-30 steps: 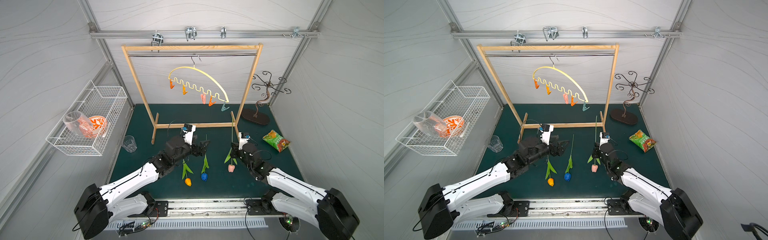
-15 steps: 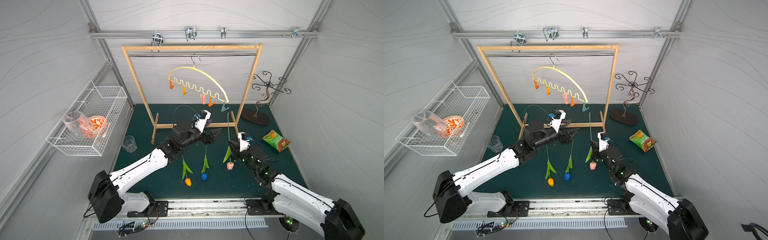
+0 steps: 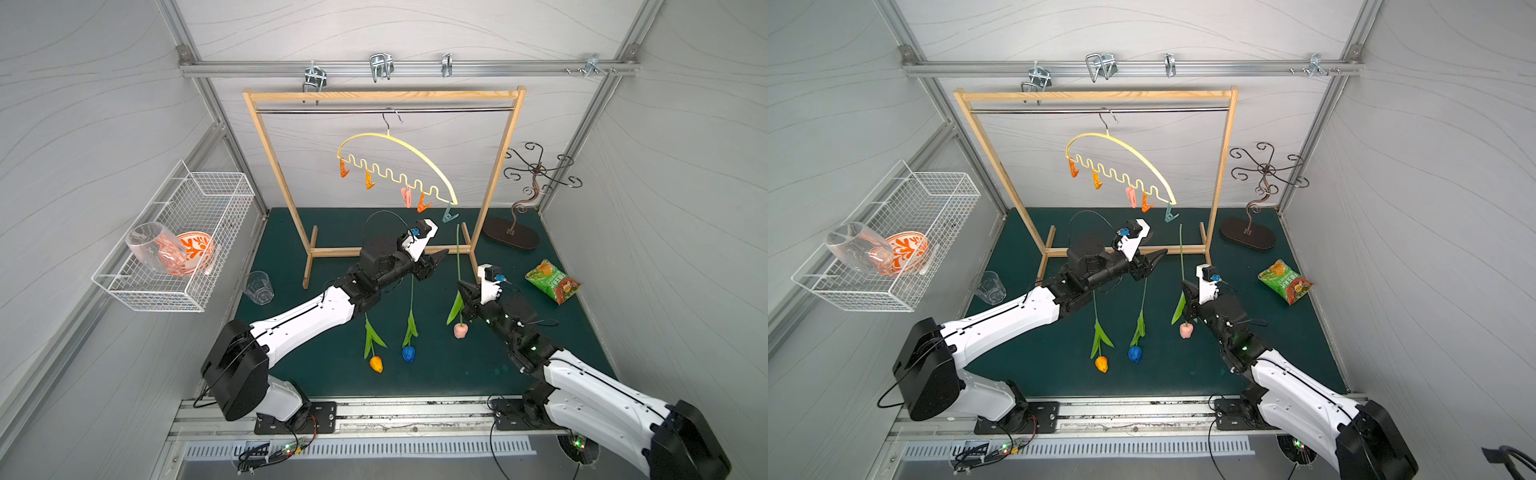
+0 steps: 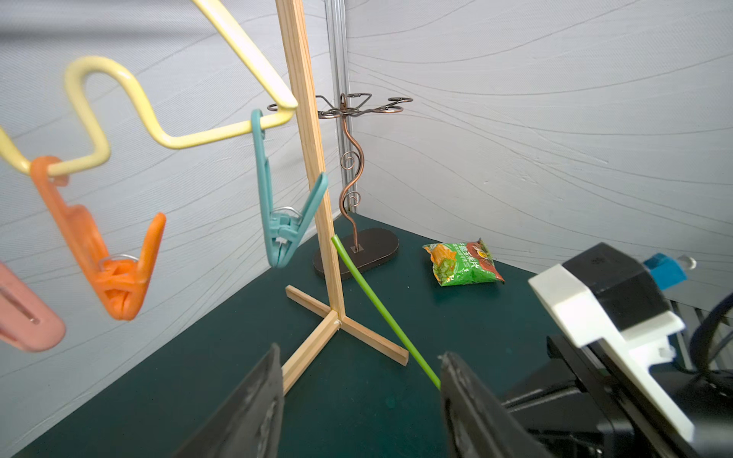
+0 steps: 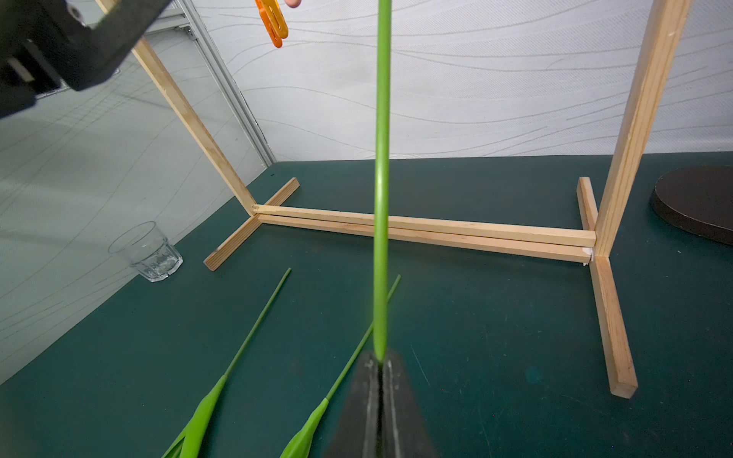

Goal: Dry the flowers on a clothes hanger
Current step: Pick up the flower at the center of the board, then open the clamp at the hanger.

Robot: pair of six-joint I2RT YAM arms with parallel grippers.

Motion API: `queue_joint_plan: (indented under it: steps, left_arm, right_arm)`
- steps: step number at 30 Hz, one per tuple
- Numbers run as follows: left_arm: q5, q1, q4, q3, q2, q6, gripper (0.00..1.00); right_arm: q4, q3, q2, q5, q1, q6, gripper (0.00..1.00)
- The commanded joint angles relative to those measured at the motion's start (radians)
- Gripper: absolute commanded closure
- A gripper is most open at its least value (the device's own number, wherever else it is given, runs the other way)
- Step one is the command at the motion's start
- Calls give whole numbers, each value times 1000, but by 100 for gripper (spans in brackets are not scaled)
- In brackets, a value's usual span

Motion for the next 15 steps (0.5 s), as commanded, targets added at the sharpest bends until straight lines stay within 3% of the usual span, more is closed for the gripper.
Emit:
queue_joint_plan:
  steps: [1, 15]
  left_arm:
    - [-22, -5, 128, 61, 37, 34, 35]
    - [-70, 9, 145, 181, 140, 30, 33]
  right_arm:
    - [41, -6, -13, 5, -5, 4, 100]
    - [43, -4, -13, -3, -5, 1, 100]
